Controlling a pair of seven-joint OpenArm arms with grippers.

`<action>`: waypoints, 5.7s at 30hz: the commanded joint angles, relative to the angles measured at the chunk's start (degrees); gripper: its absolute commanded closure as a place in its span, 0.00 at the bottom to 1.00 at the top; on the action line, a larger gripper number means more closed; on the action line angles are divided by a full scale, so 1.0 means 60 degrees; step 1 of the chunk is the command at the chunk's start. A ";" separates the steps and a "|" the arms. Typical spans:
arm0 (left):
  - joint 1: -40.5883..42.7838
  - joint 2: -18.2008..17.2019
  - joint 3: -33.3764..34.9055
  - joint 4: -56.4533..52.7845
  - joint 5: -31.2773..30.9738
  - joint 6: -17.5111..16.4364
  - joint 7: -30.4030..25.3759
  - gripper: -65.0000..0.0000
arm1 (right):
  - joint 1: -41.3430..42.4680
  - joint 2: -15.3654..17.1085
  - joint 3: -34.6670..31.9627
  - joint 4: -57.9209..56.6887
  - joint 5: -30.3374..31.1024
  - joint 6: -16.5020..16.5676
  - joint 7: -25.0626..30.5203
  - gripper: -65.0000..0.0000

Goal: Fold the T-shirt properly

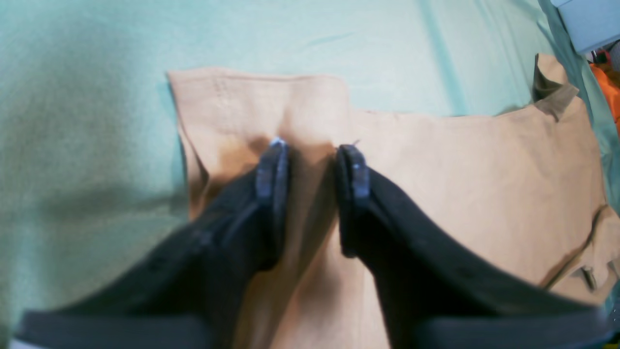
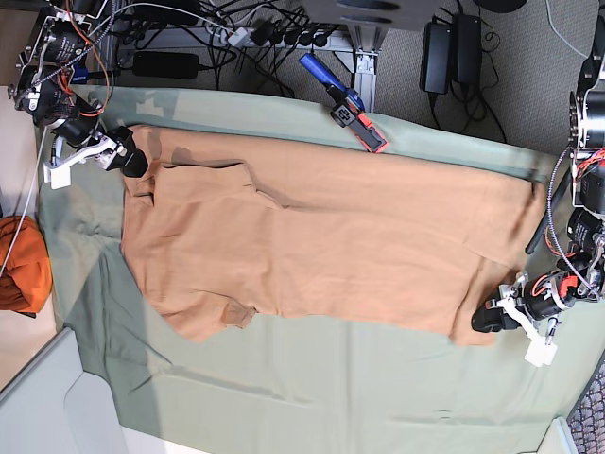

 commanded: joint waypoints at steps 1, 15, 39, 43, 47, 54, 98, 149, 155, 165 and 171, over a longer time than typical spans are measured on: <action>-0.0284 -0.0106 -0.0036 0.0142 -0.0189 -0.0093 -0.0142 0.84 | -0.0007 0.0186 0.0062 0.0029 -0.0321 0.0940 -0.0127 0.33; -0.0364 -0.0441 -0.0073 0.1483 -0.0193 -0.0093 0.0058 1.00 | 0.0248 0.0186 0.0062 0.0047 -0.0328 0.0940 -0.0051 0.33; -0.0204 -0.0627 -0.0073 0.1362 0.1596 0.0470 -0.1151 0.47 | 0.0335 0.0186 0.0062 0.0047 -0.0346 0.0940 -0.0055 0.33; -0.0204 -0.0474 -0.0073 0.0688 0.1555 0.0470 -0.1326 0.47 | 0.0335 0.0186 0.0062 0.0047 -0.0353 0.0940 -0.0066 0.33; -0.0193 -0.0313 -0.0073 0.0229 0.1526 0.0463 -0.1366 0.47 | 0.0331 0.0186 0.0062 0.0047 -0.0353 0.0940 -0.0066 0.33; -0.0175 0.0025 -0.0069 0.0193 0.1330 0.0058 -0.1311 0.47 | 0.0331 0.0186 0.0062 0.0047 -0.0353 0.0940 -0.0069 0.33; 0.0029 0.0477 -0.0051 0.0204 -0.1978 -0.0093 0.1464 0.80 | 0.0335 0.0182 0.0062 0.0047 -0.0324 0.0940 -0.0040 0.33; 0.0342 -0.0525 -0.0055 0.1155 -0.2572 -0.0093 0.2477 1.00 | 0.8353 -0.0342 -0.2229 -0.7563 -0.3697 0.0692 0.2579 0.33; 0.0350 -0.0532 -0.0055 0.1155 -0.2623 -0.0093 0.2514 1.00 | 0.8371 -0.1118 -0.2357 -0.7111 -0.3767 0.0739 0.2579 0.33; 0.0346 -0.0532 -0.0055 0.1155 -0.2619 -0.0093 0.2514 1.00 | 0.8378 -0.1395 -0.2361 -0.6830 -0.3861 0.0754 0.2503 0.33; 0.0350 -0.0535 -0.0055 0.1151 -0.2619 -0.0093 0.2514 1.00 | 0.8378 -0.1399 -0.2361 -0.6634 -0.3989 0.0754 0.2626 0.33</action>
